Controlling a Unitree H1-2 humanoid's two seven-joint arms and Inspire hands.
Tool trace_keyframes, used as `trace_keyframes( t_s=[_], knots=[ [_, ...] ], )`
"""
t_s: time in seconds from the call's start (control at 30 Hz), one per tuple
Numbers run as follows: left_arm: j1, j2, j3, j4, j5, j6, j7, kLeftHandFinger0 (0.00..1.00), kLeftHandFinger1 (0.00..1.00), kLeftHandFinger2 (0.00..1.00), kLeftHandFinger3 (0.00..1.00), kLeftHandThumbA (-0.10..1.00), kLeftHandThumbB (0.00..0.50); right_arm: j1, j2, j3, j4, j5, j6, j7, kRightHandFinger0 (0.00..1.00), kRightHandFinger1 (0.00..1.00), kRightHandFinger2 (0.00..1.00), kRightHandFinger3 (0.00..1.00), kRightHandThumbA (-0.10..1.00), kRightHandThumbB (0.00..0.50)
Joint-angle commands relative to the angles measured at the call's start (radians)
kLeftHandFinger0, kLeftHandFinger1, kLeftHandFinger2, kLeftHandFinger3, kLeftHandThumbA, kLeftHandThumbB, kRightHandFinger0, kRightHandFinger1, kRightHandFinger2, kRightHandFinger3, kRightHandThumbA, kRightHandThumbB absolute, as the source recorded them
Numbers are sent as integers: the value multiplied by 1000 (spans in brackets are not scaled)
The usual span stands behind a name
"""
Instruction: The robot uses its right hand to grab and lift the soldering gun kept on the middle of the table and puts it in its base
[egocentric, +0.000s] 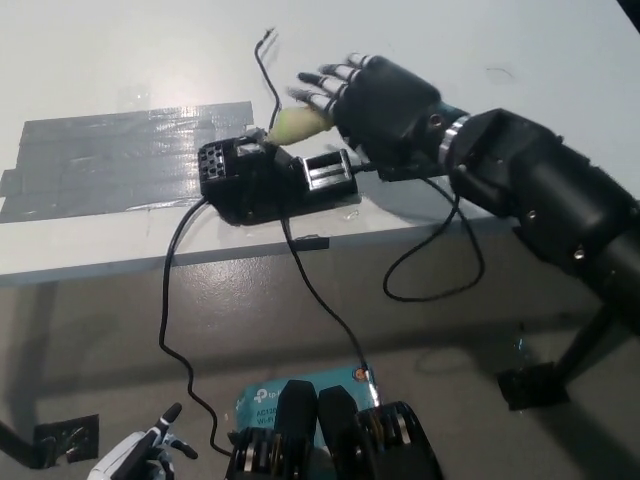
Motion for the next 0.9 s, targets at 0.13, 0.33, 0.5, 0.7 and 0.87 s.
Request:
trace_keyframes(
  t_s=[0.13,0.33,0.5,0.7,0.87],
  knots=[
    [-10,19,5,-8,-3,-11,-6,0,2,229,470,1000,500,-5,35,-14,-103,-30,104,141,1000,1000,1000,1000,701,500],
    [-3,20,5,7,-1,-36,-4,0,0,218,475,1000,500,13,43,-32,-146,-18,137,225,1000,1000,1000,1000,702,500],
    [-2,17,9,17,-3,-43,3,0,0,191,460,1000,500,25,36,-50,-173,1,144,267,1000,1000,1000,1000,699,500],
    [9,21,14,31,-10,-53,-5,0,0,190,469,1000,500,34,6,-75,-229,-24,148,258,1000,1000,1000,1000,778,500],
    [13,26,14,45,-6,-71,-3,0,4,215,483,1000,500,24,-45,-127,-360,4,148,321,1000,1000,1000,1000,847,500]
  ],
)
